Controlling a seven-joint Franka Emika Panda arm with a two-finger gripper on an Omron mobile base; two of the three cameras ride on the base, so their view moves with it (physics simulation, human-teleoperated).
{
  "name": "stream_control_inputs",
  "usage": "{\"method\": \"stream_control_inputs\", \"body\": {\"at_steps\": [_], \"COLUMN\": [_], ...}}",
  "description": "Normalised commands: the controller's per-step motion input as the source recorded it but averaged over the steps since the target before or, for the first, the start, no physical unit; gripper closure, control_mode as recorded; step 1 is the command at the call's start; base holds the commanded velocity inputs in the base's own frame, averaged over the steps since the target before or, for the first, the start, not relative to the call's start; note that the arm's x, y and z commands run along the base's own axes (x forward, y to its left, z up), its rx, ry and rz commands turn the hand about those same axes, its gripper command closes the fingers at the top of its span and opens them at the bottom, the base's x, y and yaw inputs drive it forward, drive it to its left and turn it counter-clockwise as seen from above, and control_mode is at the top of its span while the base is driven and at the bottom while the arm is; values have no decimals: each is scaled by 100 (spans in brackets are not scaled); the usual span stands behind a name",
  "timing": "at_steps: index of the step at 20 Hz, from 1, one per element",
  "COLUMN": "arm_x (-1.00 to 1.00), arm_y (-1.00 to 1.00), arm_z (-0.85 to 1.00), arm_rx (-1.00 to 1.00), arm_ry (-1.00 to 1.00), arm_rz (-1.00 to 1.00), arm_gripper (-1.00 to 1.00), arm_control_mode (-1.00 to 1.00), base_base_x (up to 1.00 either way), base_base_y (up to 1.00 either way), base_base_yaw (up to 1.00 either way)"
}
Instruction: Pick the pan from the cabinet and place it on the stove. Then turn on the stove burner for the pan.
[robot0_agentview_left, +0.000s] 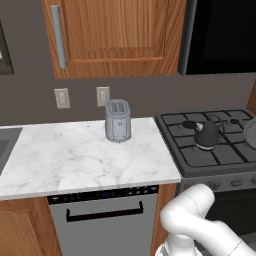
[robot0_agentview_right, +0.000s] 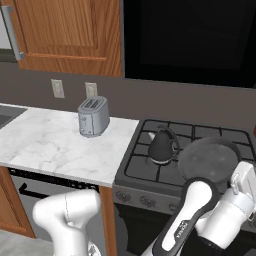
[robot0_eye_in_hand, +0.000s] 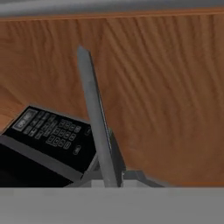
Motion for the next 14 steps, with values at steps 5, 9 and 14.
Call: {"method": "stream_control_inputs", "body": {"at_steps": [5, 9, 14], "arm_x": [52, 59, 60], "arm_y": [0, -11, -12], "arm_z": [-29, -31, -34], "arm_rx": [-13, -6, -4], "arm_ry": [2, 2, 3], "arm_rz": [0, -2, -4], "arm_gripper": [100, 100, 100], "arm_control_mode": [-100, -100, -100], "base_base_x": [0, 0, 0], "base_base_y": [0, 0, 0], "base_base_yaw": [0, 0, 0]}}
